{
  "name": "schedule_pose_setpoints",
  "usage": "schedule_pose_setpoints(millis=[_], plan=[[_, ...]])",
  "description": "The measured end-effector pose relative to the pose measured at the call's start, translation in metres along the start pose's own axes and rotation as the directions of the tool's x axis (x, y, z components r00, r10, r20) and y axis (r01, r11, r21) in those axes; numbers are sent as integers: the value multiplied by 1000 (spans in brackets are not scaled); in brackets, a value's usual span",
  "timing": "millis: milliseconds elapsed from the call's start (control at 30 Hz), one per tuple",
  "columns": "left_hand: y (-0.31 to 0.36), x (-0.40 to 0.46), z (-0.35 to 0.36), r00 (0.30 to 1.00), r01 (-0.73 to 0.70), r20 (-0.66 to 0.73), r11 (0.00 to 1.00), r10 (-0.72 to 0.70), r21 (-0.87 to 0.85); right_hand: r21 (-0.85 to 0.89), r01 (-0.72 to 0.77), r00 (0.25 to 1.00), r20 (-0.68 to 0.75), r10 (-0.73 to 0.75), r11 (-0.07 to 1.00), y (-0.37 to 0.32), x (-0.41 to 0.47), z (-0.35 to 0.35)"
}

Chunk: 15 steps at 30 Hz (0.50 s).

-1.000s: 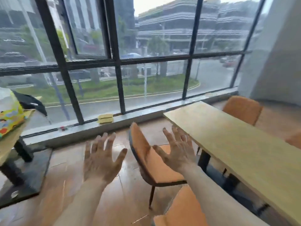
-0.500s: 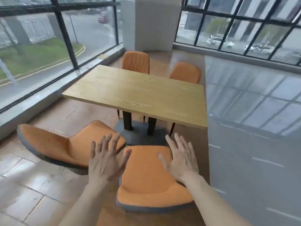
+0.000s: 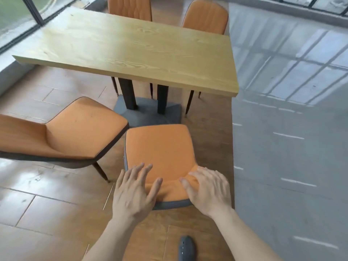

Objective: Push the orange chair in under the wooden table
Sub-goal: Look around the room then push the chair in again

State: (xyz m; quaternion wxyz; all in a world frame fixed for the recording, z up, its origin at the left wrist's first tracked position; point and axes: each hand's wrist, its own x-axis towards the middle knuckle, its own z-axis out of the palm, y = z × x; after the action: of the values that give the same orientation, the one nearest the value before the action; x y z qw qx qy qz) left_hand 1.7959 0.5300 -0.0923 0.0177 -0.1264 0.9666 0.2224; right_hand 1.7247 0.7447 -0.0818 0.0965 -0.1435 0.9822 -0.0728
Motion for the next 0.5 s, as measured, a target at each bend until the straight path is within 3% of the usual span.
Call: schedule_pose_setpoints(millis=[233,500], plan=[[-4,42,-4,999,30,-12,1000,-30,-3,45,-12,981,-192,20,999,-3,36,7],[-4,56,0,1000,1,-32,1000,-2,-21,35,-44,978,-203,50,998,-2,39,10]])
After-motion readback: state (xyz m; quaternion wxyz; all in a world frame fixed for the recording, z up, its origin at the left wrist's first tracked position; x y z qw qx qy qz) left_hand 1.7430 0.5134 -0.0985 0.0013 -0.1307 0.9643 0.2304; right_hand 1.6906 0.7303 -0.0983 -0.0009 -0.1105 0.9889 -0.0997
